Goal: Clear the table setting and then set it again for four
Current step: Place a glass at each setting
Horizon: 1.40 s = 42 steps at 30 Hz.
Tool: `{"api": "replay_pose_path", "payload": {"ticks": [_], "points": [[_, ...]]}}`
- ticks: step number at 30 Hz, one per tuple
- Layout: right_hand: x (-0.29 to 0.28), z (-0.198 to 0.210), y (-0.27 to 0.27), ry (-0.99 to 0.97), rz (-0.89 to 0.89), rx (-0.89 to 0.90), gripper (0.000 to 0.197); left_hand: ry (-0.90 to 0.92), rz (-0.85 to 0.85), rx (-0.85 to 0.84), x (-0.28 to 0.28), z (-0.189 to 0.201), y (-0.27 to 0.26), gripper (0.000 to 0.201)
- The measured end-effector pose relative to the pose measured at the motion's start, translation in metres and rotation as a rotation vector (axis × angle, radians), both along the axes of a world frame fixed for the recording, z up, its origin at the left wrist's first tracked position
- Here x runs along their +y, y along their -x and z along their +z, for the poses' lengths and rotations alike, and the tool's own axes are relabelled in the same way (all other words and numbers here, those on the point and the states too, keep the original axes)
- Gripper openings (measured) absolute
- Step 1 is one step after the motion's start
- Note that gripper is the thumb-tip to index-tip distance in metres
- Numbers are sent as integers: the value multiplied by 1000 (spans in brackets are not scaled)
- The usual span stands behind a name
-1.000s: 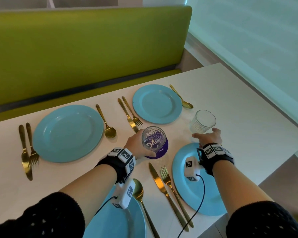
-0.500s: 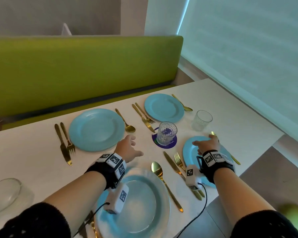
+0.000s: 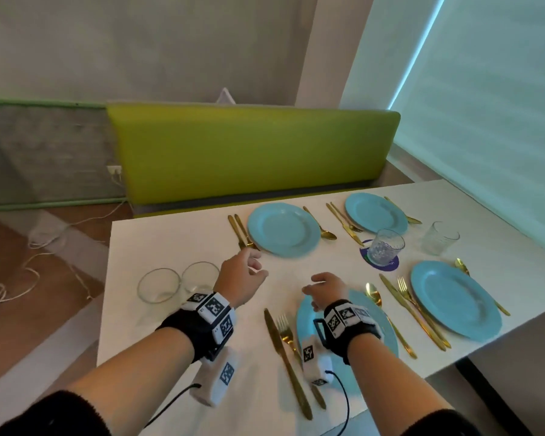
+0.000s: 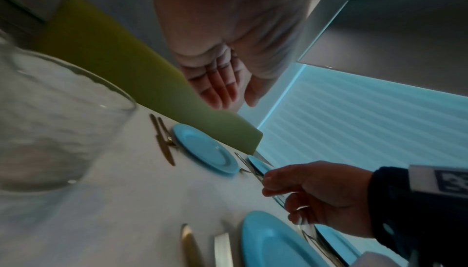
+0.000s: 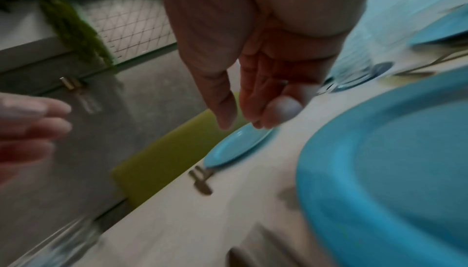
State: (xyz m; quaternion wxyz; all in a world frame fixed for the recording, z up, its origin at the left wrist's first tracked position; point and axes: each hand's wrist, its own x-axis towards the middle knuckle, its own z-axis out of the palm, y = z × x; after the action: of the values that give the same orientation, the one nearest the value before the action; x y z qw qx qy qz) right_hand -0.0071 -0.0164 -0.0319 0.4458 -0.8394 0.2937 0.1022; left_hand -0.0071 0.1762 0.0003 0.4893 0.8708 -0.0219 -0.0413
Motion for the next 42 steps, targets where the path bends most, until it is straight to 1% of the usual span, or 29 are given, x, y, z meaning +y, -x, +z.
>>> {"api": "replay_pose_path", "payload": {"ticks": [2,4,6,8,9,10,11,13,14,15,17,18,20,22,24,28,31,35,39,42], "points": [[34,-2,0,-34,90,36,38,-7,149,-78,24,-3,7,36],[63,-2,-1,-76,168,77,41,15,337,-198,50,-9,15,40],[86,-5,-2,-108,231,101,48,24,501,-315,77,-18,21,41],[104,-9,-3,-107,284,109,55,16,629,-391,101,-27,27,40],[112,-10,-4,-102,306,111,59,25,687,-394,113,-31,30,39],[119,-12,-5,-97,327,114,62,46,742,-362,124,-33,31,39],[126,-14,-6,-96,345,117,66,67,789,-289,134,-35,31,40],[137,-18,-8,-105,371,119,72,89,844,-49,155,-48,29,44],[141,-21,-9,-100,383,115,77,102,828,95,165,-59,26,48],[146,-24,-10,-88,394,110,81,107,769,229,174,-72,23,53],[154,-31,-12,-69,405,93,89,60,596,395,182,-92,21,68],[158,-34,-13,-59,410,84,92,31,511,426,182,-99,20,77],[164,-41,-14,-37,417,65,98,35,400,455,177,-103,17,93],[169,-47,-15,-24,411,45,101,34,350,437,170,-105,12,105],[171,-51,-17,-12,399,19,99,40,355,411,164,-107,8,110],[173,-53,-20,-10,385,-35,94,43,403,381,155,-103,6,108],[177,-56,-21,-9,397,-53,93,89,458,334,151,-97,6,104],[182,-60,-22,-12,384,-81,91,112,454,311,149,-94,8,96],[184,-64,-22,-17,366,-94,81,140,502,297,146,-96,8,86],[181,-64,-24,-42,329,-82,77,142,506,290,141,-96,6,84]]}}
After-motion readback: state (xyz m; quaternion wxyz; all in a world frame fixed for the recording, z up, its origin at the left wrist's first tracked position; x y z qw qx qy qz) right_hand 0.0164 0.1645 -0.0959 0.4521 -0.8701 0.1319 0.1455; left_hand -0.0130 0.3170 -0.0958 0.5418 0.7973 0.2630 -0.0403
